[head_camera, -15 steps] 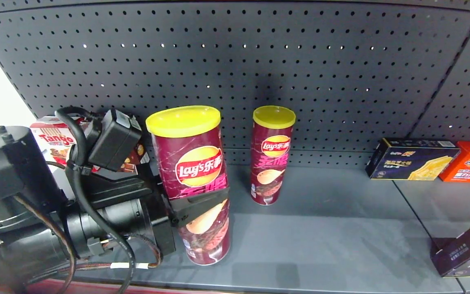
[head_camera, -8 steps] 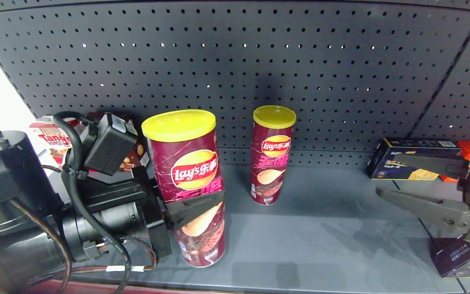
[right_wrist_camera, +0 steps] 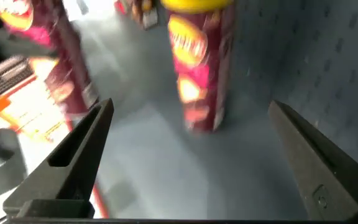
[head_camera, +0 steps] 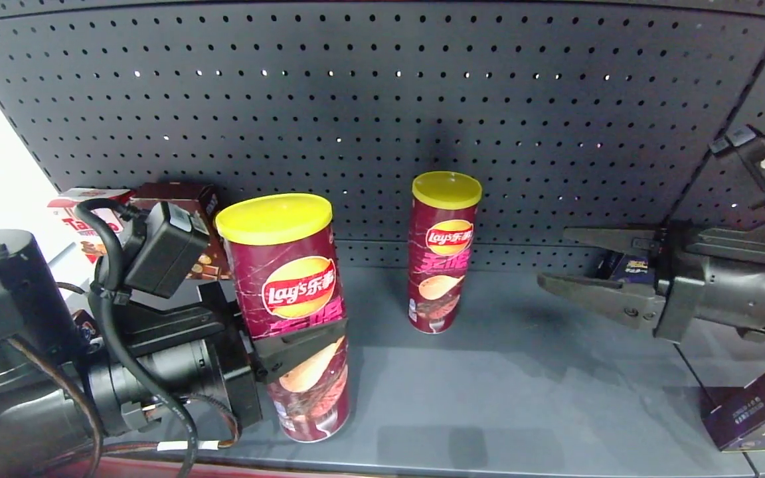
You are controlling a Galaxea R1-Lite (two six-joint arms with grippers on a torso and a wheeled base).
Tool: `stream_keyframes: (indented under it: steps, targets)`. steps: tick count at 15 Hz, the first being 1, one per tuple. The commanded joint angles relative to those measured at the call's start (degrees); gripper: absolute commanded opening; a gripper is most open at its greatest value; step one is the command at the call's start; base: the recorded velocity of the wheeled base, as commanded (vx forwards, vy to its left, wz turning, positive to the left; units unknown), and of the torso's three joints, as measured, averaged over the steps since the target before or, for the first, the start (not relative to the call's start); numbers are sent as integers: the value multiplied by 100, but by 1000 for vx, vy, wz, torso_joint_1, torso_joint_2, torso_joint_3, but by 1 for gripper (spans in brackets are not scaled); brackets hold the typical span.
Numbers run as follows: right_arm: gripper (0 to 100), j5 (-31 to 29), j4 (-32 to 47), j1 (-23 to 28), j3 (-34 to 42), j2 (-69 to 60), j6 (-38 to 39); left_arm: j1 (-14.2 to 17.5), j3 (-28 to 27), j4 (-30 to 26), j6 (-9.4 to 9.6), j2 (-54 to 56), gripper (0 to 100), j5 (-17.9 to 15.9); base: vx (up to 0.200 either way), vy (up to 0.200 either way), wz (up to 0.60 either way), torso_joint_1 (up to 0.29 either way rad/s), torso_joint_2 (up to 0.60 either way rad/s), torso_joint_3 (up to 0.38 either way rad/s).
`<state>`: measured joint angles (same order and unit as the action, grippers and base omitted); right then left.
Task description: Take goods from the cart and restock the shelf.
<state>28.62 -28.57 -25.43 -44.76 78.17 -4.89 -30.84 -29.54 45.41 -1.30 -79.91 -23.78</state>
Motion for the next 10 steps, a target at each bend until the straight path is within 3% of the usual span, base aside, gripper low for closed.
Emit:
stream_keyframes:
  steps: [1,3,10]
  targets:
    - [100,144,-526,47,-59,682,-39,17,-17,3,-10,2,0,-3,0,0,0,0,0,0]
    - [100,803,-957,108,-112,990,-82,96,-17,3,-1,2,0,-12,0,0,0,0,0,0]
    - [100,1734,-1897,117,-542,1843,-258,210,-26,12,-1,2,0,-21,0,0,0,0,0,0]
